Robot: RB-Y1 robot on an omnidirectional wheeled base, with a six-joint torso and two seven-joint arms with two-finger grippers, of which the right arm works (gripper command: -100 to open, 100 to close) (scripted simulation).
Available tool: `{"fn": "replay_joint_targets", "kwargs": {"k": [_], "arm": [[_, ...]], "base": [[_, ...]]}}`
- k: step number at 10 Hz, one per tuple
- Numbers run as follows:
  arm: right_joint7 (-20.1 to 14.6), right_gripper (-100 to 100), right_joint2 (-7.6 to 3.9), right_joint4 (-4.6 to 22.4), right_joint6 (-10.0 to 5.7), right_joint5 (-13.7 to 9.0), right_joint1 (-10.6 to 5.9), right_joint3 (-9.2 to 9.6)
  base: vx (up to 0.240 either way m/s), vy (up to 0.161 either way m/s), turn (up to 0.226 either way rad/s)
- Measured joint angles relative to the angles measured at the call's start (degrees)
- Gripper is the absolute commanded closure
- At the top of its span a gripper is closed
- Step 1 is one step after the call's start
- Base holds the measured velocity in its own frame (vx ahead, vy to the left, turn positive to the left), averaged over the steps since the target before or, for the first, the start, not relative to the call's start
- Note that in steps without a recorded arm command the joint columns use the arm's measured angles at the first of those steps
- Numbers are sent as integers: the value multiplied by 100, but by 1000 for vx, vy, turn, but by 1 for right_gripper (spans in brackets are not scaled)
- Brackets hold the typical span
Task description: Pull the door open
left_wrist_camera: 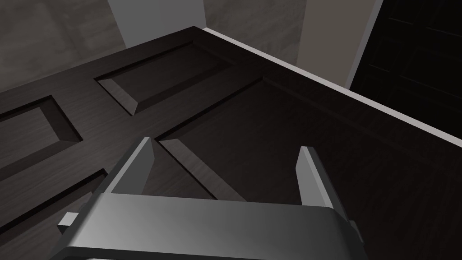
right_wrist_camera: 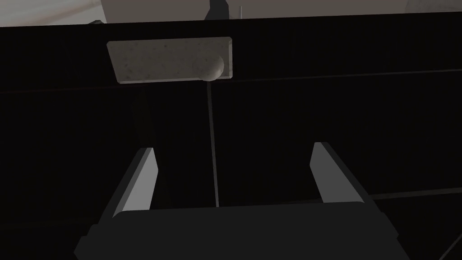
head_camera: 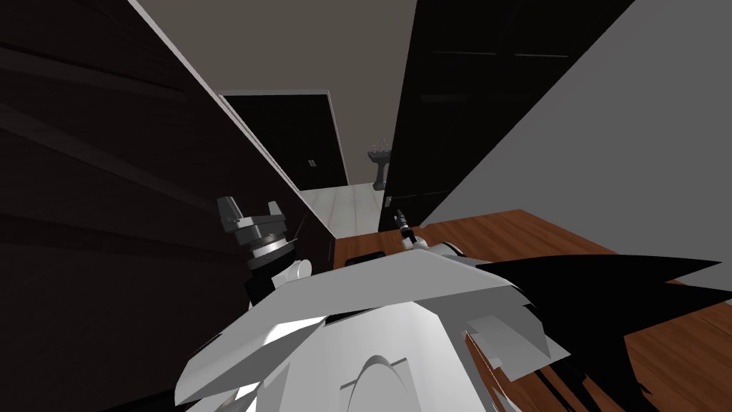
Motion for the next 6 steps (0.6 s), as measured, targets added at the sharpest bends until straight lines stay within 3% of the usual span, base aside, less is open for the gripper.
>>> {"fn": "replay_joint_targets", "kwargs": {"k": [2,3,4,5,6], "arm": [[-33,-100,-11,282,-136,-13,-192,2],[-25,-100,-14,217,-88,-16,-132,-1],[-31,-100,-11,409,-130,-15,-211,0],[-59,-100,-14,756,-282,-18,-363,4],[-63,-100,-15,755,-312,-22,-349,3]], "base": [[17,-11,-1],[-9,0,-5],[8,-1,30],[16,-4,17],[8,-2,-4]]}}
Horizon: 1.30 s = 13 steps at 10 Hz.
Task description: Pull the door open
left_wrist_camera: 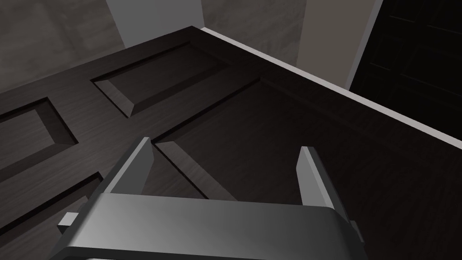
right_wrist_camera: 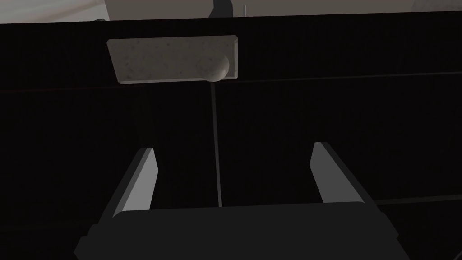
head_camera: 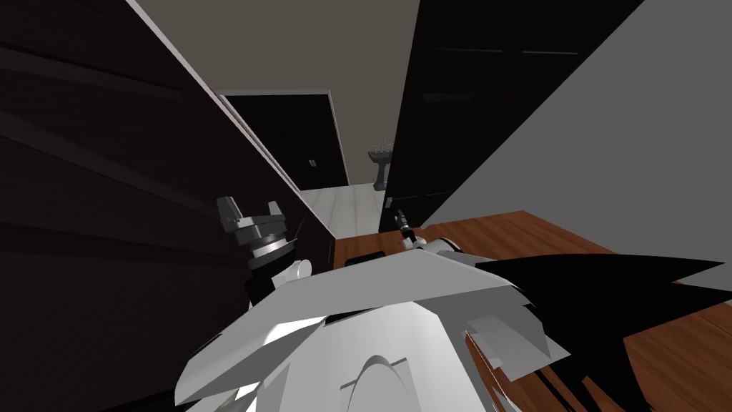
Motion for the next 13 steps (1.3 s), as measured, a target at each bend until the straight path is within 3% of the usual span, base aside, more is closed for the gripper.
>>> {"fn": "replay_joint_targets", "kwargs": {"k": [1,2,3,4,5,6,8,9,10,11,13], "arm": [[12,-100,-3,-140,66,-2,70,-2],[-74,-100,4,615,-432,-10,-556,9],[-58,-100,-26,308,-363,-25,-352,3],[-21,-100,-41,55,-131,-30,-110,-1],[-20,-100,-16,391,-164,-32,-207,-2],[-29,-100,-15,501,-200,-31,-207,-1],[19,-100,-61,-190,203,-58,166,-12],[-64,-100,-51,568,-233,-55,-396,4],[-90,-100,-45,825,-415,-60,-448,3],[-84,-100,-47,1026,-427,-64,-449,-1],[-35,-100,-76,503,-62,-70,-114,-8]], "base": [[44,-3,69],[75,-10,71],[51,-10,-18],[17,-5,-16],[0,0,0],[-6,0,3],[66,-8,60],[42,-12,25],[14,-6,-9],[0,0,0],[-3,0,-3]]}}
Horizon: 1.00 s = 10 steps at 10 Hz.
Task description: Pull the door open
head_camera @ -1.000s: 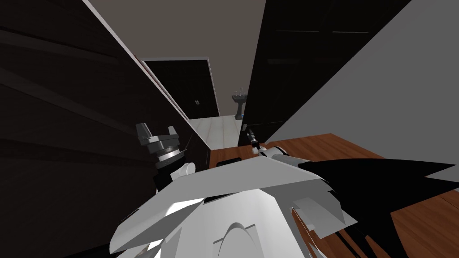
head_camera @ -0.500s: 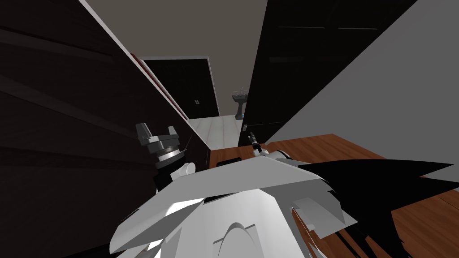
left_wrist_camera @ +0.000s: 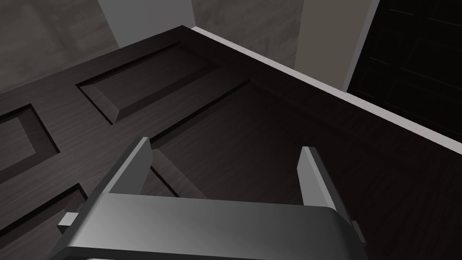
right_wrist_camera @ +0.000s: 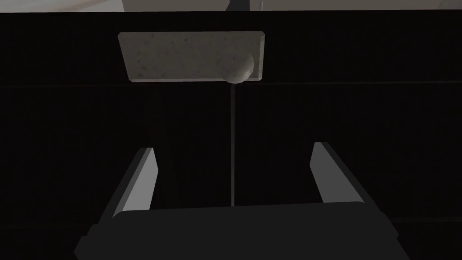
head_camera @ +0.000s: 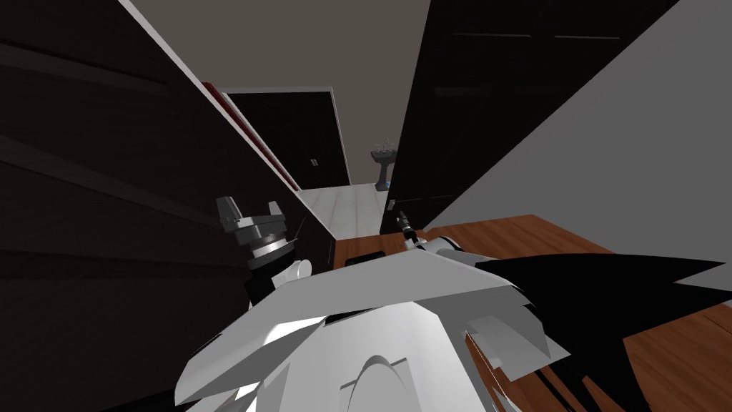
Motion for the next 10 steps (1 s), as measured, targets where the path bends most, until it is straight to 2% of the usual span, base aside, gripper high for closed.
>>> {"fn": "replay_joint_targets", "kwargs": {"k": [3,5,6,7,8,9,10], "arm": [[35,-100,-2,-160,152,-16,28,-28],[27,-100,-5,103,94,-27,-150,-52],[39,-100,-5,46,136,-35,-148,-66],[61,-100,-14,-123,255,-46,-97,-85],[69,-100,-12,-33,276,-53,-175,-99],[79,-100,0,-62,303,-54,-164,-105],[85,100,15,-60,302,-49,-136,-99]], "base": [[164,-22,35],[191,-23,36],[195,-9,33],[202,-20,39],[181,-43,14],[48,-8,-24],[-25,11,10]]}}
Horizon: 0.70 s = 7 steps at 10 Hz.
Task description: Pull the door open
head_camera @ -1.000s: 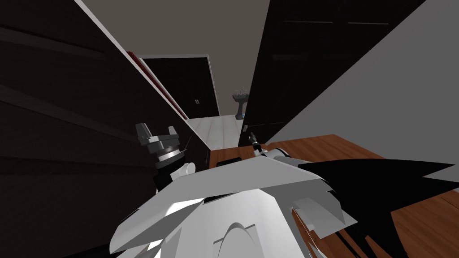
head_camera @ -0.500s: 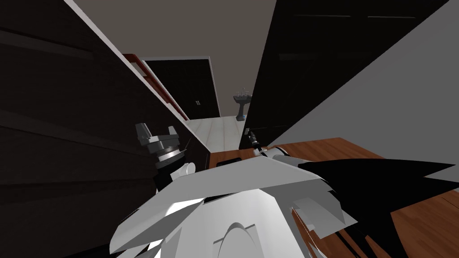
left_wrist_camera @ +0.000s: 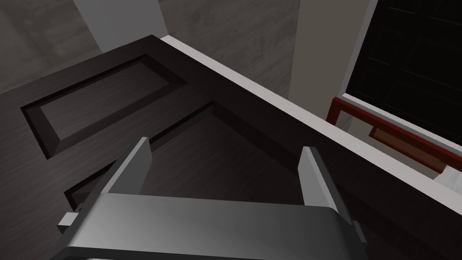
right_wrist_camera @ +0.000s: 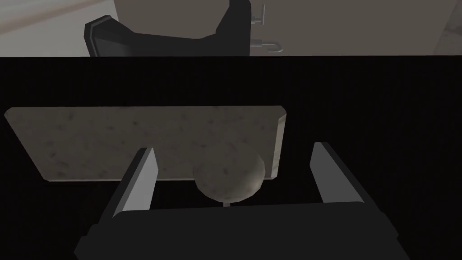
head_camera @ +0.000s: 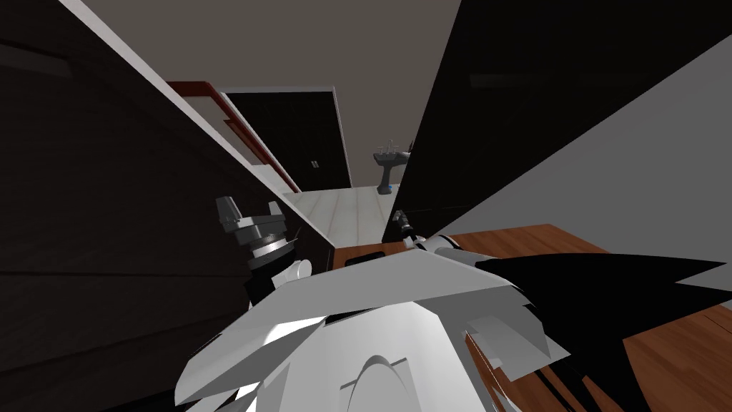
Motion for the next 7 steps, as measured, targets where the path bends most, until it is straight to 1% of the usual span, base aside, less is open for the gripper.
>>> {"fn": "replay_joint_targets", "kwargs": {"k": [5,6,7], "arm": [[-4,100,-5,5,6,-1,-18,-1],[-5,100,-5,5,5,-2,-18,-2],[-40,100,-27,-21,-31,26,-6,36]], "base": [[-7,1,4],[-101,-48,63],[-142,-91,86]]}}
